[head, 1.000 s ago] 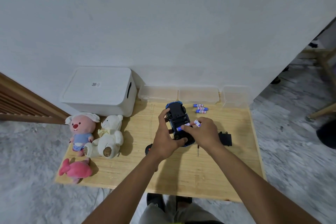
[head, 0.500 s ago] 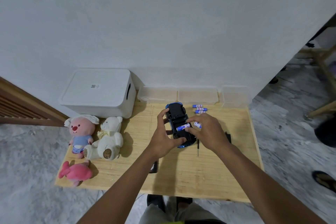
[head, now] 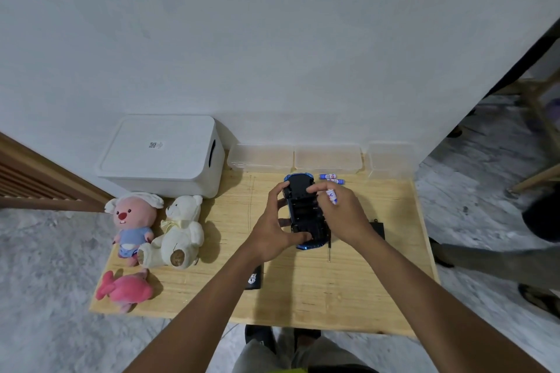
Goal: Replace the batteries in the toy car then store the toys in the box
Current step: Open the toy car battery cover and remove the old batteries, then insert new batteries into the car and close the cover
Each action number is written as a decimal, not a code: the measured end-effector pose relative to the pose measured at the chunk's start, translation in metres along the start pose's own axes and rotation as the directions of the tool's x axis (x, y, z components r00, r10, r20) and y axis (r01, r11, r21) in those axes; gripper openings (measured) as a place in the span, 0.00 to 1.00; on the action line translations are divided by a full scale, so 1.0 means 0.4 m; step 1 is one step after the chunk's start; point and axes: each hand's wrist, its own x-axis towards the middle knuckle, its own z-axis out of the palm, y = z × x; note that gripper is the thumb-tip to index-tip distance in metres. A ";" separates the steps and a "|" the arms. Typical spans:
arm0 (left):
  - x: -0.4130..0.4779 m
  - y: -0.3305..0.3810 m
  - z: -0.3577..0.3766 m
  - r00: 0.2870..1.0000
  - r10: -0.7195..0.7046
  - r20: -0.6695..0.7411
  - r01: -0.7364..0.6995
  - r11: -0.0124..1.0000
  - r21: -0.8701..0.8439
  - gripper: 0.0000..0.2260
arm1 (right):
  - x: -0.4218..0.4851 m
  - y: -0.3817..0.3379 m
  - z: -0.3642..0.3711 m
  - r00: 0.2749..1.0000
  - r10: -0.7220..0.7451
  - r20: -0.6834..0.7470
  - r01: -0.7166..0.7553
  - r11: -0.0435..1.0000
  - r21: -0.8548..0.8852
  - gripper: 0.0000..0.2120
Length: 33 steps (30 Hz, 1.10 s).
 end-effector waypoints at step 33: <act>0.125 0.045 -0.066 0.998 -0.018 0.058 -0.024 0.757 0.652 0.47 | -0.011 0.067 -0.135 0.944 0.329 -0.036 -0.330 0.944 -0.023 0.26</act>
